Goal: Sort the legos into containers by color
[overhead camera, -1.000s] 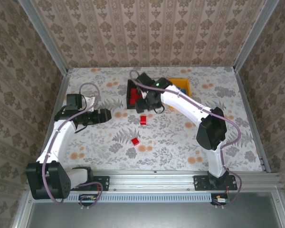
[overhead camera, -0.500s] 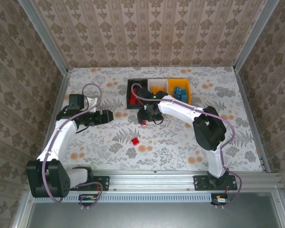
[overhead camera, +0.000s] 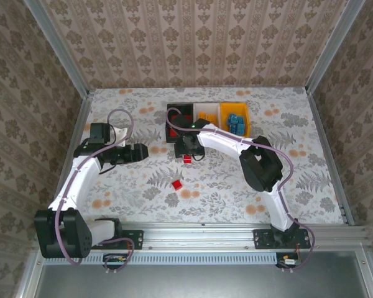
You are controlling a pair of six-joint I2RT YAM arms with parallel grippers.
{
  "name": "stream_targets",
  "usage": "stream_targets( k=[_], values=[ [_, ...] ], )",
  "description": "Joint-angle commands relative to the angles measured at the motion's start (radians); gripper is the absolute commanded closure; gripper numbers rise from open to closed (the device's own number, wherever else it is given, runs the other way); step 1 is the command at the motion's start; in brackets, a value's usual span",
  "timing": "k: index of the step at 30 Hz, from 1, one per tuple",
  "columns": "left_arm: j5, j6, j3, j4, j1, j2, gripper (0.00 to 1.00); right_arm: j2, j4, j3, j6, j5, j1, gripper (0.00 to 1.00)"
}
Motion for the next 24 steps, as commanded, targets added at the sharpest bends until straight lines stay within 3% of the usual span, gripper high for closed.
stream_targets(
  k=[1,24],
  values=[
    [0.008,0.032,-0.001,-0.007,-0.006,-0.002,0.2,0.043,-0.041,0.047,0.015,0.041,0.008,0.32],
    [0.008,0.029,-0.003,-0.005,-0.007,0.002,0.16,0.135,-0.07,0.115,-0.005,0.032,0.011,0.44]
  ],
)
